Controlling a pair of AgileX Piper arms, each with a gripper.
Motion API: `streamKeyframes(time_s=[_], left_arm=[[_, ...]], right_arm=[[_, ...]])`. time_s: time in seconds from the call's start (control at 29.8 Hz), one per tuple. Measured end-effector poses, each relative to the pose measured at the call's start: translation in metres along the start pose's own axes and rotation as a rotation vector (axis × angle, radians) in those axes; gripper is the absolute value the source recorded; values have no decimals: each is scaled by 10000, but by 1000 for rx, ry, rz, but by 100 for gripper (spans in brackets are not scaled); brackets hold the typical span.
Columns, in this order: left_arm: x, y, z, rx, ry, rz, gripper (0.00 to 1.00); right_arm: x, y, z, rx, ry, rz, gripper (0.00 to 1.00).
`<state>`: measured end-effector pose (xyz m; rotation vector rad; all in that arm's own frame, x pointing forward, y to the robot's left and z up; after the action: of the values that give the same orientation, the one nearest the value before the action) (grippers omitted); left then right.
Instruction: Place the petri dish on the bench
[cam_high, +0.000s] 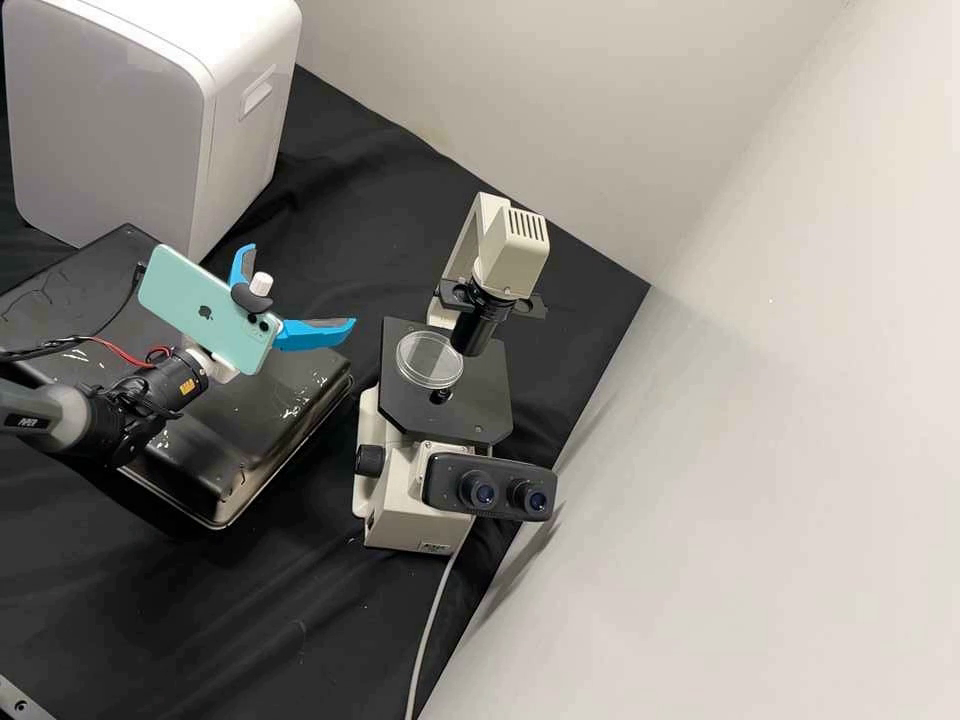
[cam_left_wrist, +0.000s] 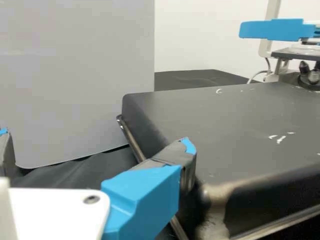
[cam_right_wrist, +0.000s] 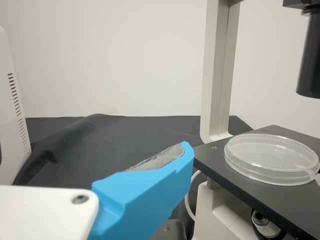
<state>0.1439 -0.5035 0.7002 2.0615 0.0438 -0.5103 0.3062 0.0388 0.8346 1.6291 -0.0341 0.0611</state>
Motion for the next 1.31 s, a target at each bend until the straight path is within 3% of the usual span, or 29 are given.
streamKeyframes(time_s=[0.2, 0.4, 0.5, 0.77, 0.94, 1.04, 1.14, 1.31], left_arm=[[-26, 89, -60, -14, 4, 40, 100], [-132, 246, -124, -25, -37, 120, 100], [-157, 280, -118, -27, -54, 140, 100], [-179, 262, -13, 6, -150, 130, 100], [-190, 251, 25, 4, -177, 123, 100], [-180, 211, 39, 11, -182, 101, 100], [-172, 174, 53, 1, -188, 80, 100], [-170, 125, 86, 12, -204, 54, 100]], right_arm=[[0, 0, 0, 0, 0, 0, 100], [0, 0, 0, 0, 0, 0, 100], [0, 0, 0, 0, 0, 0, 100], [0, 0, 0, 0, 0, 0, 100], [0, 0, 0, 0, 0, 0, 100], [0, 0, 0, 0, 0, 0, 100], [0, 0, 0, 0, 0, 0, 100], [0, 0, 0, 0, 0, 0, 100]])
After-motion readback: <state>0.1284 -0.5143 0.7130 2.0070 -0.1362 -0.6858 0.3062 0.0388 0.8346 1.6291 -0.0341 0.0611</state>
